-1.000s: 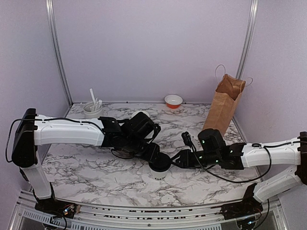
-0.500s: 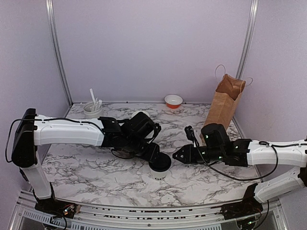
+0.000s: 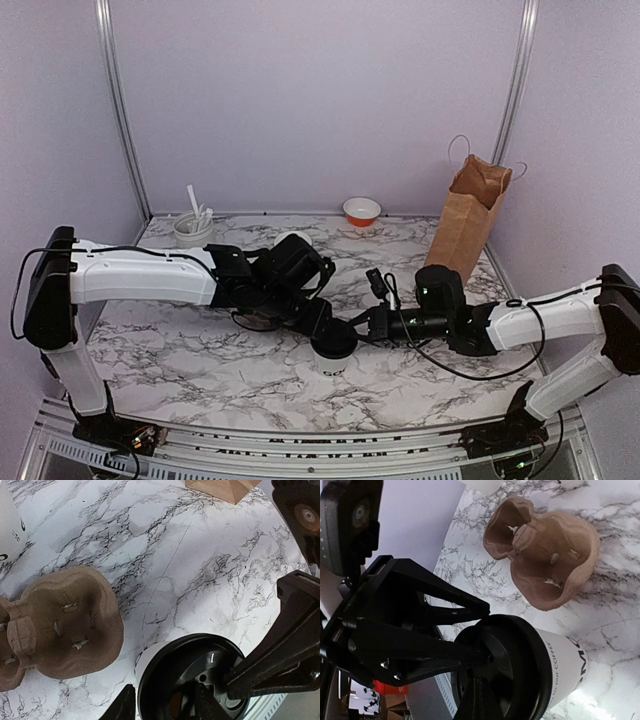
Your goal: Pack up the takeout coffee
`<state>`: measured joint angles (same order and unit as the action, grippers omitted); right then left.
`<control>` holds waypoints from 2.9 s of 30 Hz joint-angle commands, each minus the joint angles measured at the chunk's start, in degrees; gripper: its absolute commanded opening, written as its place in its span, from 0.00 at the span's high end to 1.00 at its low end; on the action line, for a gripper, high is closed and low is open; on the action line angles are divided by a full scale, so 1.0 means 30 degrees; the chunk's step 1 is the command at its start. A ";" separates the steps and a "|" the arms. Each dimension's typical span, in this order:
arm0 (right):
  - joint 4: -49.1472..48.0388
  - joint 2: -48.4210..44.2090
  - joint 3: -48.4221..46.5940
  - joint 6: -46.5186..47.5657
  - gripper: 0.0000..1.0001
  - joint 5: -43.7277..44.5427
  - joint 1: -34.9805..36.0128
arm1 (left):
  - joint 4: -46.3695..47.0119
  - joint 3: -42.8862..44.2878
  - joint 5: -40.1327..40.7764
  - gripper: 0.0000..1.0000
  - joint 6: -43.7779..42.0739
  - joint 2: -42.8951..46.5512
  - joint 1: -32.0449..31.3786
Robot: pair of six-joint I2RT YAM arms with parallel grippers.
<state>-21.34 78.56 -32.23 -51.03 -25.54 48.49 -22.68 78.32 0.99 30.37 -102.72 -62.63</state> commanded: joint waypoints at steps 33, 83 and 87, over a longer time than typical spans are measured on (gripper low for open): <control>0.1049 -0.1742 -0.1288 0.1115 1.00 -0.1091 0.0789 | -0.0125 -0.0417 -0.0067 0.60 -0.0305 0.0194 -0.0062; 0.0940 0.0409 -0.0269 0.0608 1.00 -0.1171 -0.0702 | -0.0113 -0.0067 0.0518 0.57 -0.0630 0.1938 0.0115; 0.1372 0.0288 -0.0794 0.0911 1.00 -0.1098 -0.0694 | -0.0114 -0.0159 0.0615 0.56 -0.0716 0.2339 0.0281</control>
<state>-22.79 79.66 -32.47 -50.46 -30.13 46.44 -22.15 76.97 1.52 29.12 -98.78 -62.37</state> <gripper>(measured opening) 0.003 0.434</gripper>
